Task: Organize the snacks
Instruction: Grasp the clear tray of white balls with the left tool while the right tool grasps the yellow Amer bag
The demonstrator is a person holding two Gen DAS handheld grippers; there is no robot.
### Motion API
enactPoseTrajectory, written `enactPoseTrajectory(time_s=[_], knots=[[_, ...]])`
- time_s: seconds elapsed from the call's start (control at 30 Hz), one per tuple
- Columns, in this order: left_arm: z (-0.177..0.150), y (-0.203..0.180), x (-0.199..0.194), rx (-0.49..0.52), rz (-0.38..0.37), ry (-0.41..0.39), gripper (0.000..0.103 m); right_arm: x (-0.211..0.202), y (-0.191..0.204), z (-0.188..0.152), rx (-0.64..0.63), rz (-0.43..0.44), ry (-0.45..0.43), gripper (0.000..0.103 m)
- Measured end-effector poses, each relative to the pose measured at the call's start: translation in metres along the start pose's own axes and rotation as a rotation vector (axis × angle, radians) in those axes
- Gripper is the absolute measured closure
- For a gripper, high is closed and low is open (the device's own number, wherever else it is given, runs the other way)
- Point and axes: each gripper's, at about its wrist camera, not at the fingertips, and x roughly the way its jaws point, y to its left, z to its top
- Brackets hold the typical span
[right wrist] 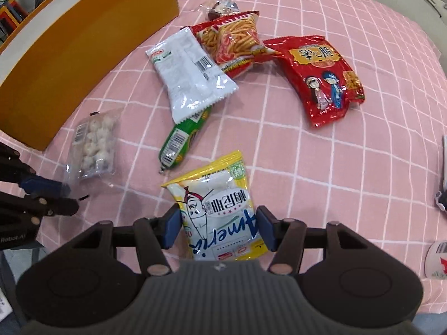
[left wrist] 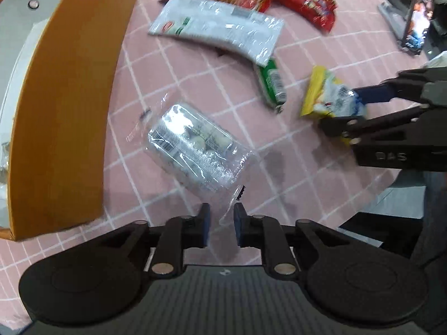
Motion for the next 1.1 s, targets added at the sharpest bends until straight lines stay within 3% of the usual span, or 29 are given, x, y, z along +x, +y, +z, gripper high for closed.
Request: enactPoseTrajectory(time_s=[0.03, 0.07, 0.1, 0.13, 0.17, 0.23, 0.43, 0.53, 0.7, 0.83, 1.0, 1.1], knots=[[0.000, 0.001, -0.001, -0.009, 0.015, -0.013, 0.074, 0.000, 0.000, -0.001, -0.011, -0.004, -0.004, 0.043], [-0.001, 0.002, -0.003, -0.021, 0.018, -0.030, 0.059, -0.001, 0.001, -0.002, -0.025, -0.003, -0.006, 0.036], [-0.002, 0.003, -0.005, -0.036, 0.007, -0.048, 0.049, -0.003, 0.002, -0.003, -0.047, -0.003, -0.014, 0.033], [-0.003, 0.003, -0.008, -0.051, -0.004, -0.069, 0.033, -0.005, 0.003, -0.004, -0.071, -0.004, -0.027, 0.031], [-0.004, 0.004, -0.012, -0.067, -0.008, -0.091, 0.028, -0.008, 0.003, -0.004, -0.094, -0.006, -0.043, 0.030], [-0.006, 0.003, -0.020, -0.094, 0.005, -0.141, 0.027, -0.011, 0.003, -0.003, -0.137, -0.015, -0.072, 0.024], [-0.013, 0.008, -0.039, -0.241, -0.018, -0.285, 0.015, -0.014, 0.000, 0.002, -0.169, -0.015, -0.100, 0.024], [-0.012, 0.012, -0.035, -0.314, -0.038, -0.320, 0.015, -0.016, -0.001, 0.001, -0.181, -0.008, -0.107, 0.024], [-0.007, 0.021, -0.028, -0.396, -0.050, -0.306, 0.015, -0.015, 0.003, -0.002, -0.250, 0.004, -0.117, 0.025], [0.004, 0.024, -0.014, -0.429, 0.036, -0.223, 0.015, -0.008, 0.007, -0.001, -0.288, -0.004, -0.096, 0.025], [0.008, 0.033, -0.001, -0.560, -0.014, -0.186, 0.015, 0.002, 0.002, -0.002, -0.220, -0.011, -0.071, 0.025], [0.013, 0.034, 0.007, -0.582, 0.021, -0.159, 0.015, 0.012, -0.003, -0.003, -0.171, -0.024, -0.043, 0.024]])
